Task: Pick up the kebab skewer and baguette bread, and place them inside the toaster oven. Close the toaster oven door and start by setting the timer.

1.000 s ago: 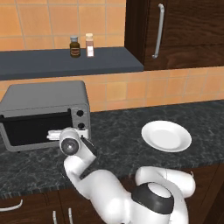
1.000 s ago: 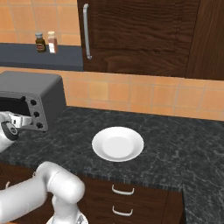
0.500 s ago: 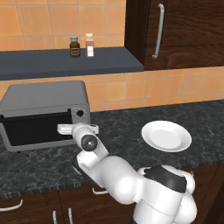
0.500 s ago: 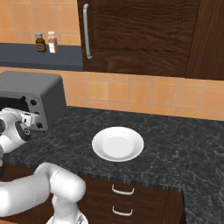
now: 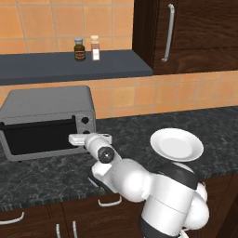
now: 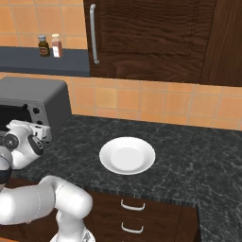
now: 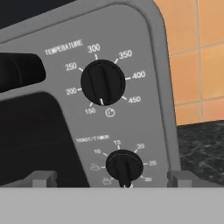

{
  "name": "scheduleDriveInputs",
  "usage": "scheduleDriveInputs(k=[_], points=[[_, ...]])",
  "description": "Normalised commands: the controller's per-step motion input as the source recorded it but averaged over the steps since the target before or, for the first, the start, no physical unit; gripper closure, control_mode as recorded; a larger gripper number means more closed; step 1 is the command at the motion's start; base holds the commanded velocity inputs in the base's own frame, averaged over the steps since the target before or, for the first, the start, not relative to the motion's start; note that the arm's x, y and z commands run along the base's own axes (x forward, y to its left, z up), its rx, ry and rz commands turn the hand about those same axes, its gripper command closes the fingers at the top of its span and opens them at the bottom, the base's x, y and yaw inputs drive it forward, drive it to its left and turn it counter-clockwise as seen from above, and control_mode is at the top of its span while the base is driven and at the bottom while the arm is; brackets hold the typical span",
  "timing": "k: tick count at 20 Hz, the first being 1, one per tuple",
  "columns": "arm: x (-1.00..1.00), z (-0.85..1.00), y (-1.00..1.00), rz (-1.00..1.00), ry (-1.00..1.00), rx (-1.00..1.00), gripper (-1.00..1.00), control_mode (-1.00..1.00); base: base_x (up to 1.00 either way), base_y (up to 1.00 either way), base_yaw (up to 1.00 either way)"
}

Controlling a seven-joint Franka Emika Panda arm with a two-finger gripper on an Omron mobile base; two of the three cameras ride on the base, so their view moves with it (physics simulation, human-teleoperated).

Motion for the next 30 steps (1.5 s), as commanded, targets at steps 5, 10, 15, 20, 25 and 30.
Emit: scheduleDriveInputs(k=[5,10,15,20,25,30], points=[[0.14,-0.04,-0.04,0.05,-0.06,0.0,-1.0,-1.0,0.0,0.0,0.0],[0.0,-0.26,0.0,0.0,0.0,0.0,-1.0,-1.0,0.0,0.0,0.0],[0.04,0.0,0.0,-0.07,0.0,0.0,-1.0,-1.0,0.0,0.0,0.0],[0.0,0.04,0.21,-0.02,0.0,0.0,-1.0,-1.0,0.0,0.0,0.0],[0.05,0.22,0.05,0.0,0.0,0.0,-1.0,-1.0,0.0,0.0,0.0],[0.01,0.03,0.0,-0.01,0.0,0.0,-1.0,-1.0,0.0,0.0,0.0]])
